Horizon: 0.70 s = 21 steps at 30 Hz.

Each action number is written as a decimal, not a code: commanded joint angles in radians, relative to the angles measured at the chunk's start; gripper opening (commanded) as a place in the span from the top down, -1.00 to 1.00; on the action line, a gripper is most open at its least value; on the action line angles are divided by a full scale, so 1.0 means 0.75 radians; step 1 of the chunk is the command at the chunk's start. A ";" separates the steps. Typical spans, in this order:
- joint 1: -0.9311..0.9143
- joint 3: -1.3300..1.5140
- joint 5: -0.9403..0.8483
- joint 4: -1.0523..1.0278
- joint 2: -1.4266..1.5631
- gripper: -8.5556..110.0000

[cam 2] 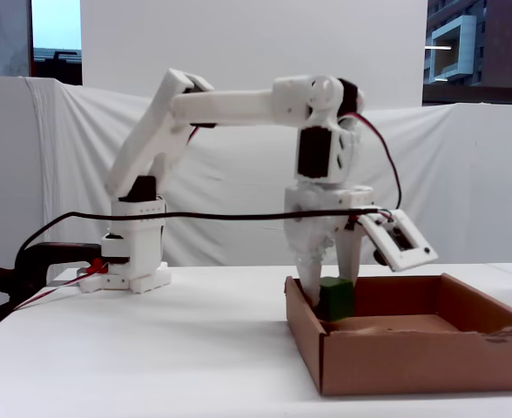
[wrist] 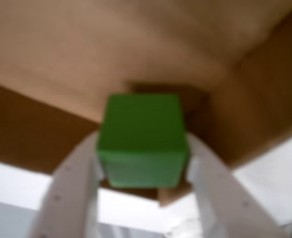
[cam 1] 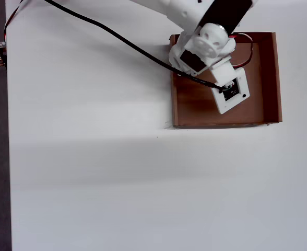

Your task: Grasp a green cube and put it in a box.

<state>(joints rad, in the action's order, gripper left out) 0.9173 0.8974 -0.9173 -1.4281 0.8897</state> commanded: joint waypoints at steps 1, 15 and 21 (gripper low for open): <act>0.016 -0.098 -0.010 0.002 0.018 0.60; 0.022 -0.123 -0.014 0.006 -0.041 0.51; 0.014 -0.110 -0.014 -0.002 -0.006 0.49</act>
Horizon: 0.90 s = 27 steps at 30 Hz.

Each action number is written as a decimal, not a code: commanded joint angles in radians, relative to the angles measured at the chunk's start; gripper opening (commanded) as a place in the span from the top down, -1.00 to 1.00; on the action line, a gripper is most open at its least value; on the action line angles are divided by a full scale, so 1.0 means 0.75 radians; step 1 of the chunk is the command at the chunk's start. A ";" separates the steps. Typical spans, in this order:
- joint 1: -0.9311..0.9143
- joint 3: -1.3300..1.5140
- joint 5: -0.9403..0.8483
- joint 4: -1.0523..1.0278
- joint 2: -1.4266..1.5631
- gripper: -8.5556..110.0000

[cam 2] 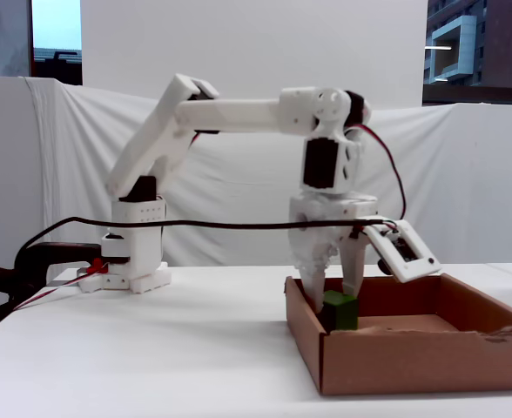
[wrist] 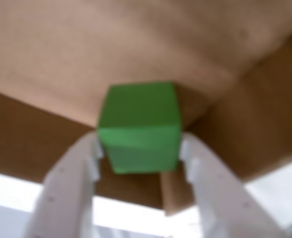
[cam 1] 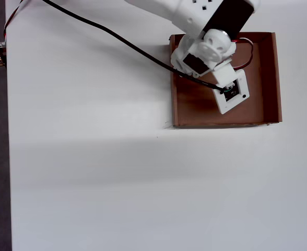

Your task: Grasp a green cube and put it in a box.

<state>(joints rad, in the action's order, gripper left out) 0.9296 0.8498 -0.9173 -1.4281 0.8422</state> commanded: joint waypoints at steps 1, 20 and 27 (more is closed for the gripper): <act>-0.008 -0.033 -0.014 -0.002 0.078 0.49; -0.489 0.767 0.000 0.031 1.078 0.49; -0.818 1.147 0.002 0.108 1.426 0.49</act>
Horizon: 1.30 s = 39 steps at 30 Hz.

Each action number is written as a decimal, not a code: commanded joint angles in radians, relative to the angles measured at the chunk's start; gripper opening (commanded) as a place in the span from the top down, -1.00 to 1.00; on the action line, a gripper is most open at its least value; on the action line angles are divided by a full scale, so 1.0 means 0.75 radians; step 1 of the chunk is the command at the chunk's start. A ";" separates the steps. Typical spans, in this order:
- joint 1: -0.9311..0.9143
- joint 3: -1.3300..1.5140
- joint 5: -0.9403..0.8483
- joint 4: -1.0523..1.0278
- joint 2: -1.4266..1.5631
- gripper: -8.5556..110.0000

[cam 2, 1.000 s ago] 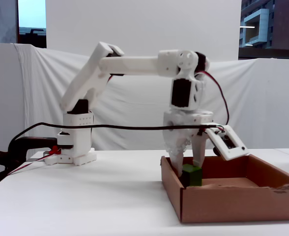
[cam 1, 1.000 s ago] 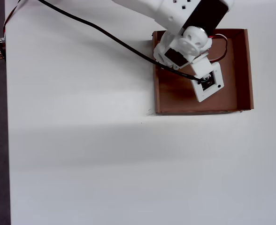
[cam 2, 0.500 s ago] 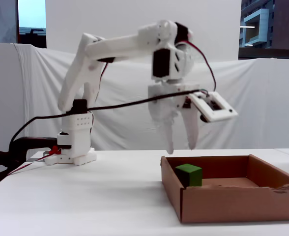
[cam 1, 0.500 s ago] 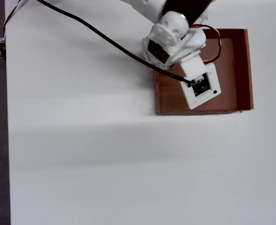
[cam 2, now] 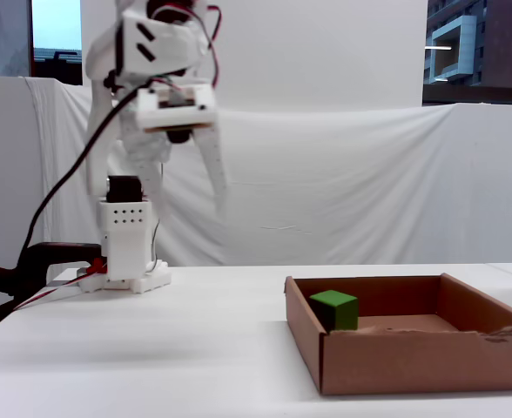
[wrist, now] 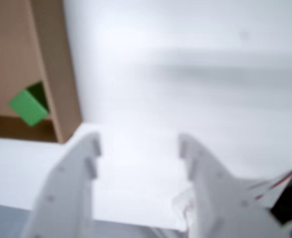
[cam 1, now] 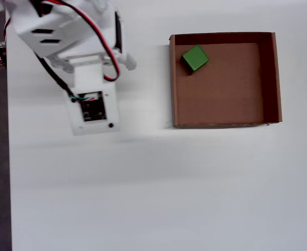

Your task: Grasp a green cube and put it in a box.

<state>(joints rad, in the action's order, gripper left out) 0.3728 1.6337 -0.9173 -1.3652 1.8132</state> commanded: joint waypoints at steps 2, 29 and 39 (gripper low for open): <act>-0.160 0.245 0.002 0.074 0.231 0.49; -0.712 1.771 0.002 0.247 1.769 0.49; -0.769 1.784 0.004 0.182 1.826 0.49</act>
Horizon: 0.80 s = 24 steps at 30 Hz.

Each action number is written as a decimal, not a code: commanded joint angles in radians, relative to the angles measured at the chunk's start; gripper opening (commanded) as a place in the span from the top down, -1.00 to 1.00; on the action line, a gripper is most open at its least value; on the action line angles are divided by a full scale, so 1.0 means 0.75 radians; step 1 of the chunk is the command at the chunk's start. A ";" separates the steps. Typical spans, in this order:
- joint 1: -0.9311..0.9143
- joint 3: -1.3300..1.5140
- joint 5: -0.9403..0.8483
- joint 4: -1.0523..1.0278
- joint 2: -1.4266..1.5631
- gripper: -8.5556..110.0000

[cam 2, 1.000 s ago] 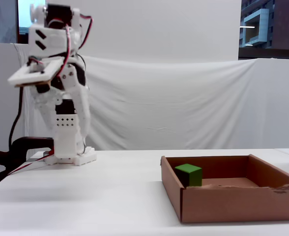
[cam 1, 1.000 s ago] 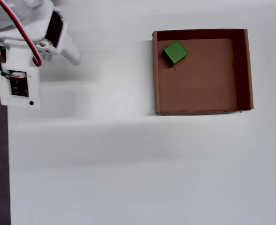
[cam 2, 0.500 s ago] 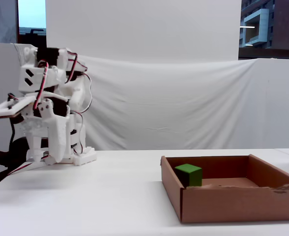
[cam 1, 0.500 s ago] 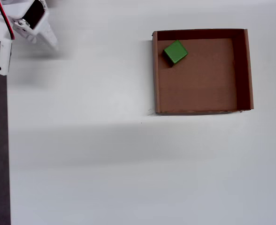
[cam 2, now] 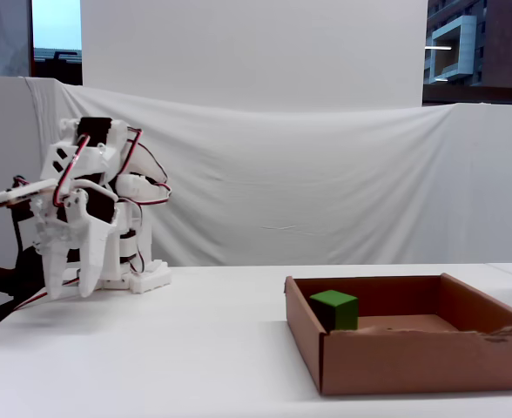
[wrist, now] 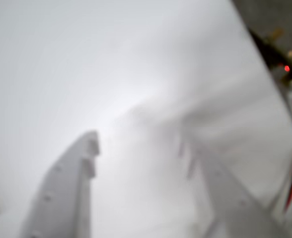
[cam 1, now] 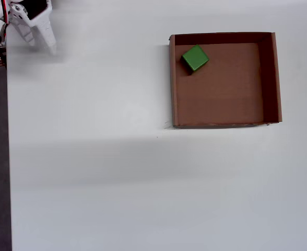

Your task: Grasp a green cube and put it in a box.

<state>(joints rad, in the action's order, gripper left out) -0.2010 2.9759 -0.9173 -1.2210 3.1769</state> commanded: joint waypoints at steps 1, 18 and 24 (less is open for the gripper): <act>-0.004 -0.006 0.004 -0.010 0.008 0.49; 0.006 -0.006 0.006 -0.010 0.010 0.49; 0.006 -0.006 0.006 -0.010 0.010 0.49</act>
<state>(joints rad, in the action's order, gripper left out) -0.2010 2.9759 -0.9173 -1.2226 3.1799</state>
